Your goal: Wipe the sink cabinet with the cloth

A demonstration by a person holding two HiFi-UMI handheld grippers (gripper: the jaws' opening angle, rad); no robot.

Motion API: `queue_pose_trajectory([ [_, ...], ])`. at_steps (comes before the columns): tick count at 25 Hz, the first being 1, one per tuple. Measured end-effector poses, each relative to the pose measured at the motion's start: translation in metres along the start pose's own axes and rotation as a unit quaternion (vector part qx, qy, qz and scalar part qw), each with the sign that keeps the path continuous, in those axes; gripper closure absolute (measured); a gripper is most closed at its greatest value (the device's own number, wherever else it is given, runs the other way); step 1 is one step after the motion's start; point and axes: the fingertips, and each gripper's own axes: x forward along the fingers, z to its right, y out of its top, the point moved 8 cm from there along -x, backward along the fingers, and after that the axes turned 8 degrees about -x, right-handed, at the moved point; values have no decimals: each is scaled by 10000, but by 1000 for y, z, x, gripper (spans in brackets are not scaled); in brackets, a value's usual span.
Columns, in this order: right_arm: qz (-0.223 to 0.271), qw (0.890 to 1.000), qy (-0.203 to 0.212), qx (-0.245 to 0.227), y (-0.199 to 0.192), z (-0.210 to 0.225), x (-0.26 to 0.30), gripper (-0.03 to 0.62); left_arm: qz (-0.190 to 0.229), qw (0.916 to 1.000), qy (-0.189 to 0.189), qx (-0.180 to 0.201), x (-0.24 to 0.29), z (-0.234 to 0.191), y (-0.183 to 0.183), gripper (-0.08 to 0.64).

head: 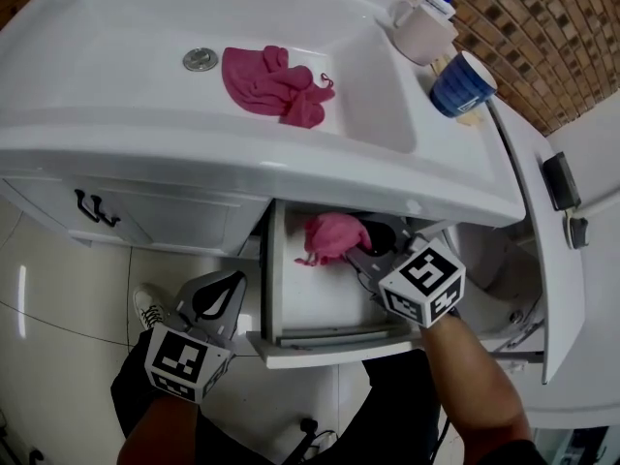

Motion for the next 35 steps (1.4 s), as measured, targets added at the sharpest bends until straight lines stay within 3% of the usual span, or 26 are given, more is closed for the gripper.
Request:
queue_pose_trajectory([
  [17, -987, 9914, -855, 13, -60, 50, -89, 512, 27, 10000, -40, -7, 5, 7, 3, 554],
  [22, -978, 9906, -957, 68, -64, 52, -101, 512, 45, 10000, -34, -4, 6, 9, 3, 554],
  [25, -707, 9948, -731, -81, -42, 39, -97, 512, 65, 10000, -54, -28, 7, 10, 4, 554],
  [28, -310, 9988, -187, -326, -8, 14, -82, 512, 61, 10000, -64, -45, 6, 10, 3, 554],
  [35, 144, 9931, 889, -752, 32, -45, -32, 512, 58, 9999, -54, -95, -2, 6, 3, 554],
])
